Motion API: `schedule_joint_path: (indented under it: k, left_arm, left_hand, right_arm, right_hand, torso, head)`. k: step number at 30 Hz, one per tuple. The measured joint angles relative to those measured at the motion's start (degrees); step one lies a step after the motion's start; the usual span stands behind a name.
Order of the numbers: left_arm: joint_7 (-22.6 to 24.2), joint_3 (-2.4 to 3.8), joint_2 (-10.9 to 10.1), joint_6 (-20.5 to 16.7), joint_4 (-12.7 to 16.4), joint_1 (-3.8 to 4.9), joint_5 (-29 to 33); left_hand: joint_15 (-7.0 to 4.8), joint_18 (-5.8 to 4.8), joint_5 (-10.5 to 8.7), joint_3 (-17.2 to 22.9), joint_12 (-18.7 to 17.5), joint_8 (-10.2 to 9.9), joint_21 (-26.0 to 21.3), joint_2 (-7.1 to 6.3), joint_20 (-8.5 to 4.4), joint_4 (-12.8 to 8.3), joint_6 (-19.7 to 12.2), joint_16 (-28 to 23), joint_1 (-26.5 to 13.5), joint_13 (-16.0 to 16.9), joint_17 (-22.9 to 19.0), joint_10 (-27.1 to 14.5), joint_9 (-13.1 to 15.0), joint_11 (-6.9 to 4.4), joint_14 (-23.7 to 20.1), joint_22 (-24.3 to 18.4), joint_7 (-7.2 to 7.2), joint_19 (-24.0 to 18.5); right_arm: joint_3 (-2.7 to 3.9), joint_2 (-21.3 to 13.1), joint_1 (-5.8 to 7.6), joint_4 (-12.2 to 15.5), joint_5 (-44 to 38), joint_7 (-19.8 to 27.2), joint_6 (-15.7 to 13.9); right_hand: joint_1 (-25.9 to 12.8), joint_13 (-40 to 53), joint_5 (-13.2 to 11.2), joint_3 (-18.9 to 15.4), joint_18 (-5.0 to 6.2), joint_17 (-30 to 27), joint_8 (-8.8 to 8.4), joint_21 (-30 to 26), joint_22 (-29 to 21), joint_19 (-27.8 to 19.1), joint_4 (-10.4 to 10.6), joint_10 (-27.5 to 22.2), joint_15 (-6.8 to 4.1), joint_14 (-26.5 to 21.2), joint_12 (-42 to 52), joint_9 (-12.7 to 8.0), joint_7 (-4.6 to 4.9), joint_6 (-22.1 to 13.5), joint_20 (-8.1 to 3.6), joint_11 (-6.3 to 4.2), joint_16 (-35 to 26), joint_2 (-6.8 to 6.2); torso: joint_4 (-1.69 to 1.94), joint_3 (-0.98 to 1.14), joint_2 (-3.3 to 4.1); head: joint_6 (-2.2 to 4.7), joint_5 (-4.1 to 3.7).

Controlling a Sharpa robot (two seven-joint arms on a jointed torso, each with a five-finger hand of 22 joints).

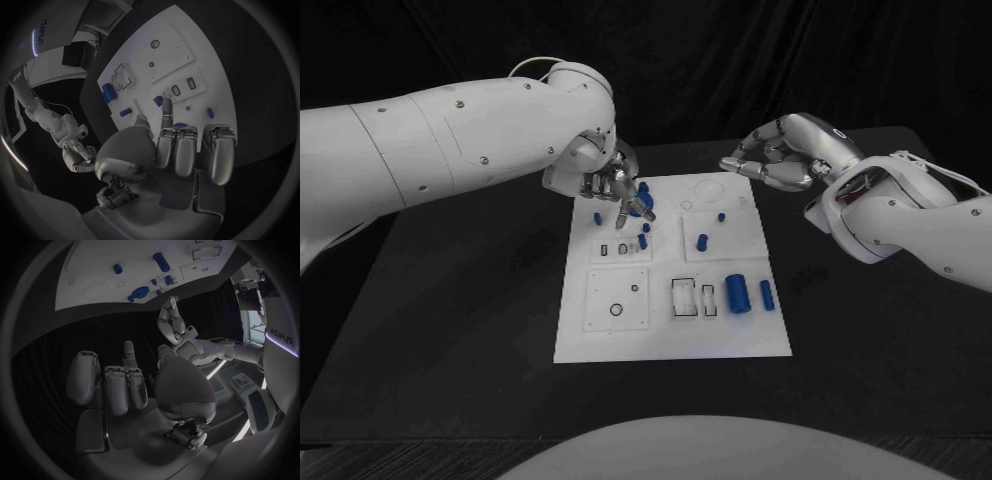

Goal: Assemble the parts on the task board

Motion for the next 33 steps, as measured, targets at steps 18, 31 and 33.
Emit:
schedule_joint_path:
  k: [18, 31, 33]
  left_arm:
    - [-3.8, 0.00, 1.0, 0.3, -2.0, -0.93, 2.4]
    - [-3.8, -0.01, 1.4, -2.7, -3.4, -2.84, 4.1]
    - [-3.8, -0.02, 1.5, -3.3, -3.5, -3.07, 4.3]
  left_hand:
    - [0.00, 0.00, -1.02, 1.3, 0.0, -2.6, 0.0, 0.00, -0.01, -1.3, 0.0, 0.0, 0.0, 0.0, 0.0, 0.2, 0.8, -0.18, 0.0, 0.0, 0.01, 0.0]
    - [0.00, 0.00, -0.98, 5.0, 0.0, -4.3, 0.0, 0.01, -0.01, -2.3, 0.0, 0.0, 0.0, 0.0, 0.0, 0.2, 1.1, -0.18, 0.0, 0.0, 0.02, 0.0]
    - [0.00, 0.00, -0.65, 5.0, 0.0, -4.3, 0.0, 0.00, 0.00, -2.3, -0.3, 0.0, 0.0, 0.0, 0.0, 0.2, 1.1, -0.18, 0.0, 0.0, 0.30, 0.0]
  right_arm:
    - [-0.02, 1.3, 0.00, -0.9, 0.0, -0.4, 1.3]
    - [-0.01, 1.4, 0.00, -1.2, 0.1, -0.6, 2.1]
    - [-0.01, 1.4, 0.00, -1.2, 0.1, -0.7, 2.2]
  right_hand:
    - [0.8, 0.0, 0.0, 0.0, 0.00, 0.0, 0.00, 0.0, 0.0, 0.0, 0.0, -0.8, 0.00, 0.0, 0.0, 0.0, 0.01, 0.0, 0.00, 0.79, 0.0, 0.82]
    - [0.8, 0.0, 0.9, 0.0, 0.00, 0.0, 0.00, 0.0, 0.0, 0.0, 0.0, -0.8, 0.00, 0.0, 0.0, 0.0, 0.02, 0.0, 0.00, 0.80, 0.0, 0.82]
    - [0.8, 0.0, 0.9, 0.0, 0.00, 0.0, 0.00, 0.0, 0.0, 0.0, 0.0, -0.8, 0.00, 0.0, 0.0, 0.0, 0.02, 0.0, 0.00, 0.80, 0.0, 0.82]
  torso:
    - [-0.16, -0.38, -0.15]
    - [-0.04, -0.63, -0.55]
    - [-0.12, -0.60, -0.59]
  head:
    - [0.00, 1.29]
    - [-0.01, 0.99]
    - [-0.01, 1.12]
